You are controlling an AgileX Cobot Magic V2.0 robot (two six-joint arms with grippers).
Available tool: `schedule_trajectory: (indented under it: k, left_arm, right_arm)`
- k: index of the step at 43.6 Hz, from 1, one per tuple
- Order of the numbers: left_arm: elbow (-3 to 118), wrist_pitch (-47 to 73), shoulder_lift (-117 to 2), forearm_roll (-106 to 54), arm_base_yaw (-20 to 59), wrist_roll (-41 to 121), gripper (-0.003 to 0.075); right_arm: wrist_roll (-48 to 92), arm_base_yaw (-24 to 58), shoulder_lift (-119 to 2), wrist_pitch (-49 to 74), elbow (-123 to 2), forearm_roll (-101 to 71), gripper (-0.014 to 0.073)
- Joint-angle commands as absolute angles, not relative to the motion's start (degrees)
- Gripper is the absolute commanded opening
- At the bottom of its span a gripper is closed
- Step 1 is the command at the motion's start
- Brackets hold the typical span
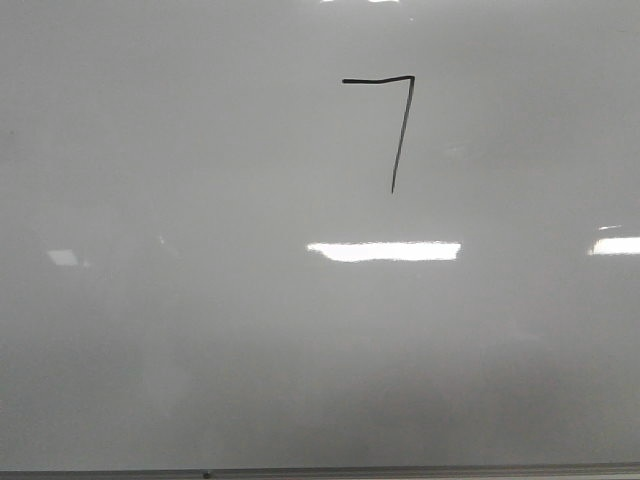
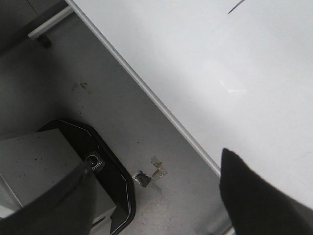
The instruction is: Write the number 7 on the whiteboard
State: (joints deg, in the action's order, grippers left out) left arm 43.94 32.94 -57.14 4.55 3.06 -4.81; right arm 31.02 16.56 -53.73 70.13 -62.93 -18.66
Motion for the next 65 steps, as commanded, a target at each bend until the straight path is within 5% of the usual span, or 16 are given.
schedule_trajectory:
  k: [1,21,35,52,65]
  left_arm:
    - [42.49,19.99,-57.92,1.27,1.93,-5.48,-0.0021]
    - [40.45,-5.75,-72.2,1.01,2.4,-5.38,-0.0021]
    - [40.45,-11.29,-78.65,0.97,2.4,-5.38,-0.0017]
    - [40.45,-11.29,-80.16,0.88,2.4,-5.38,0.0349]
    - [44.69,3.81,-73.85,3.18,2.28,-5.26,0.0378]
  right_arm:
    - [31.19,16.16,-53.03,66.79,-64.74,-19.59,0.055]
    - [31.19,16.16,-53.1,66.34,-64.02,-19.59,0.055]
    - [31.19,16.16,-53.1,66.28,-64.02,-19.59,0.055]
    - [31.19,16.16,-53.1,63.59,-64.02,-19.59,0.055]
    - [19.41,16.16,-48.98,63.59,-64.02,-15.3,0.055]
